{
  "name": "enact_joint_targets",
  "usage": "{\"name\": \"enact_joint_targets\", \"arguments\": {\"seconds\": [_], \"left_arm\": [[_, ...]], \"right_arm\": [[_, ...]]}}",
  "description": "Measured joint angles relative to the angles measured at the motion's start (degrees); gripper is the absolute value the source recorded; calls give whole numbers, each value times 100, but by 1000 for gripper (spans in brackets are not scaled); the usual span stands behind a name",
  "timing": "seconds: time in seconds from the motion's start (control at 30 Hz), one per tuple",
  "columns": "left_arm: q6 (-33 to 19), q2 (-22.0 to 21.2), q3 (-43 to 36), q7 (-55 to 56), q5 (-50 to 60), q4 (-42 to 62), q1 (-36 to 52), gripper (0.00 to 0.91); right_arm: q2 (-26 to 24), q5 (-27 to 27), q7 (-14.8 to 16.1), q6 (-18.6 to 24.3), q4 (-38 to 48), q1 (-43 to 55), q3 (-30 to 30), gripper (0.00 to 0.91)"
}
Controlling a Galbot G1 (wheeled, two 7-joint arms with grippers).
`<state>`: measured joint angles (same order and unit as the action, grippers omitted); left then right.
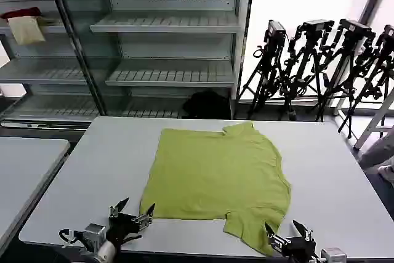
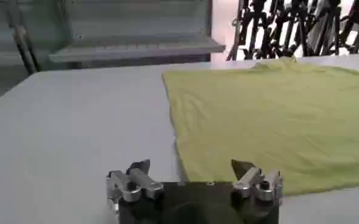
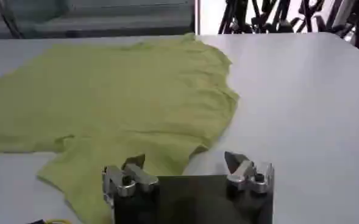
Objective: Fold and organize the clothes.
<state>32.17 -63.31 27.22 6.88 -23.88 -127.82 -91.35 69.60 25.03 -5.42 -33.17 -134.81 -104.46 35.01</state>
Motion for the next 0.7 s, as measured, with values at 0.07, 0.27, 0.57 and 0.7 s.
{"name": "enact_joint_targets", "arguments": {"seconds": [0.07, 0.27, 0.57, 0.7], "left_arm": [[15, -1, -1, 9, 5, -17, -32, 786], [41, -41, -43, 40, 76, 25, -48, 121], [60, -59, -123, 10, 153, 16, -188, 0], [55, -74, -143, -30, 193, 10, -220, 0]], "right_arm": [[5, -31, 6, 8, 27, 19, -44, 202], [13, -105, 23, 14, 83, 71, -130, 91], [15, -116, 41, 11, 85, 73, -172, 0], [42, -76, 61, 2, 66, 87, -175, 0]]}}
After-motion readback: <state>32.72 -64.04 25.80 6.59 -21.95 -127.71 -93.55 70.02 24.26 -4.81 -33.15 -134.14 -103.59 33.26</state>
